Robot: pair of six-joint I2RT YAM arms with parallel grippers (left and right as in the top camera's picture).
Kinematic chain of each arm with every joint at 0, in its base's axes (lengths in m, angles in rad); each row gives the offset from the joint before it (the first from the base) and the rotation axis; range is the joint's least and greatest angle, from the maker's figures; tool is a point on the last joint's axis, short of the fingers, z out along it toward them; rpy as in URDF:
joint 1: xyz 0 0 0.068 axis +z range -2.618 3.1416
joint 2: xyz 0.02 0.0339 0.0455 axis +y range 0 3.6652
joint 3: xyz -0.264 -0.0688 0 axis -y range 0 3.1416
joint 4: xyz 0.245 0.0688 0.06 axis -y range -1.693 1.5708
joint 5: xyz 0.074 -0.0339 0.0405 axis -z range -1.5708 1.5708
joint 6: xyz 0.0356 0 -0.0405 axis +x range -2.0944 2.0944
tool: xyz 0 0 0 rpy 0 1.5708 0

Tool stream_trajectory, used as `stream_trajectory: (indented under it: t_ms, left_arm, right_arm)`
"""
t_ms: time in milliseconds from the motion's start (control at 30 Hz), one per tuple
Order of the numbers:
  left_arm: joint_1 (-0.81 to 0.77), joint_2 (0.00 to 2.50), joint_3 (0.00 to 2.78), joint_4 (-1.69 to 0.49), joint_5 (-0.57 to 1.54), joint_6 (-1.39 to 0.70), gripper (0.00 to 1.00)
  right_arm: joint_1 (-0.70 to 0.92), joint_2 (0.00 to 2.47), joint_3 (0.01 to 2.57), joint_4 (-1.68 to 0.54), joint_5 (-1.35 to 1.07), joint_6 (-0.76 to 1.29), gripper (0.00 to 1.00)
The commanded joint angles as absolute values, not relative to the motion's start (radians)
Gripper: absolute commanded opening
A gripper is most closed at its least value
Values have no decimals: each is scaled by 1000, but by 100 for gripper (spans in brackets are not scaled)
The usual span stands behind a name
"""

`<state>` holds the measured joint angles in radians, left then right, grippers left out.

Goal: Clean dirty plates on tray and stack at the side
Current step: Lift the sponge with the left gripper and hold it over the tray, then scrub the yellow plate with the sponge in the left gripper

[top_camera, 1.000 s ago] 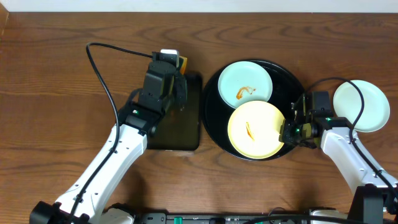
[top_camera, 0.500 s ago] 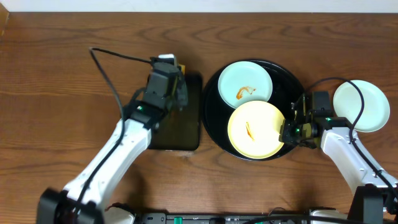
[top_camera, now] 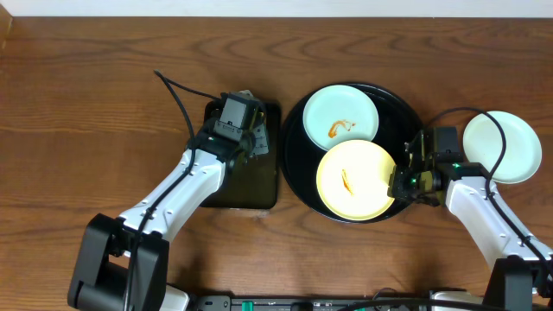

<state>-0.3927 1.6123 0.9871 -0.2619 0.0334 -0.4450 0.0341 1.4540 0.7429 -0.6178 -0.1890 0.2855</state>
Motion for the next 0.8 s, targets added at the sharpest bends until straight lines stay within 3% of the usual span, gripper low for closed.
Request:
stream_trajectory:
  t_ms: [0,500,767]
  left_arm:
    - [-389,1605,984,-259,57,-451,8]
    - [-390,1605,984,-248,72,-510,8]
    - [-460,1612,984,-123,123,-528,7]
  right_arm:
    - [41,1459,738,-617,-181,291,1]
    - [41,1459,738,-617,-181,291,1]
    - [41,1459,738,-617,-181,291,1]
